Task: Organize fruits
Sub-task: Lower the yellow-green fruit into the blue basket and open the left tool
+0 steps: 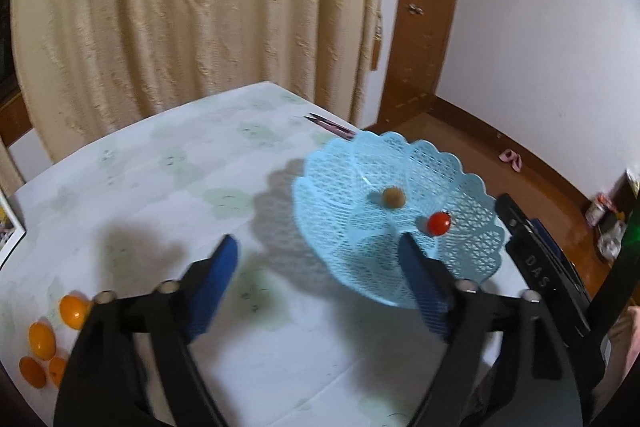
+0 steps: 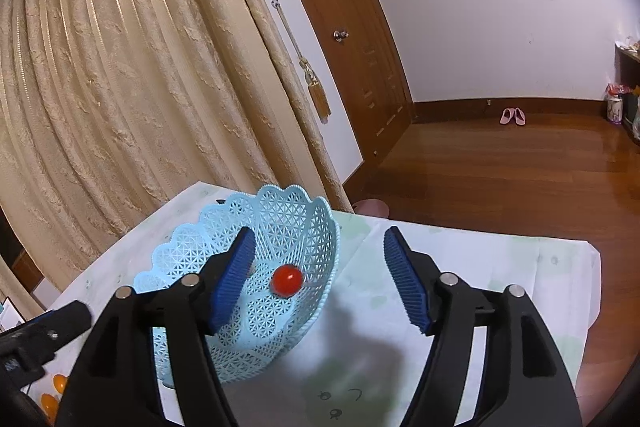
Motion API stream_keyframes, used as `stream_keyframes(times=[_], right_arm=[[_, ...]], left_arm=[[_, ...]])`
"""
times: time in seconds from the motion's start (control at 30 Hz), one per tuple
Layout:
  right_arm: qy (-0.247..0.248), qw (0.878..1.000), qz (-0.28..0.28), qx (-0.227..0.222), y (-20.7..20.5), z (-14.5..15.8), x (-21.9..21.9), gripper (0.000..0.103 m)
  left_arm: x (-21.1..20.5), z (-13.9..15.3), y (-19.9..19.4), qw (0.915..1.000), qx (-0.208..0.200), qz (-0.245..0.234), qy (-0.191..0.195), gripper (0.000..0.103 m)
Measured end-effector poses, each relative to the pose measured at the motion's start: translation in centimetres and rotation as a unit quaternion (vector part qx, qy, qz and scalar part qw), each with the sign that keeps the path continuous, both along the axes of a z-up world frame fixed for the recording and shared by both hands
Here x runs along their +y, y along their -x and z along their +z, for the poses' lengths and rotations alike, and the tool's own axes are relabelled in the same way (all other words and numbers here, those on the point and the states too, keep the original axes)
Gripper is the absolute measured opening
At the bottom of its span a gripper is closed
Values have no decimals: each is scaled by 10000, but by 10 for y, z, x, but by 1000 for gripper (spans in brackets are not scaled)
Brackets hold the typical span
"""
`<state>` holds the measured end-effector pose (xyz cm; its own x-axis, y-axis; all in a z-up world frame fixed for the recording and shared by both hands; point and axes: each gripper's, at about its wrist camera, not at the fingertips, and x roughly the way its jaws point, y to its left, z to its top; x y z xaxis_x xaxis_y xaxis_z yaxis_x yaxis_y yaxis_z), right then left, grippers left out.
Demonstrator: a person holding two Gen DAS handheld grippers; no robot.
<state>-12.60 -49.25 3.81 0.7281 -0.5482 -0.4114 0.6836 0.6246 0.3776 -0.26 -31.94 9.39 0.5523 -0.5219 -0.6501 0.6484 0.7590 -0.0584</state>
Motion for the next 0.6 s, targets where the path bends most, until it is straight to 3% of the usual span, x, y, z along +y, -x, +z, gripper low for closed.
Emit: stream_keyframes(times=[0.37,0.6], right_arm=[[367,9993,49,-38,1,7,14,70],[514,9984,212,31,1,10,28,70]], left_arm=[[75,14,-13,9963,-264,822,-12,90],[143,17,-24,9886,-363,1458,-141,90]])
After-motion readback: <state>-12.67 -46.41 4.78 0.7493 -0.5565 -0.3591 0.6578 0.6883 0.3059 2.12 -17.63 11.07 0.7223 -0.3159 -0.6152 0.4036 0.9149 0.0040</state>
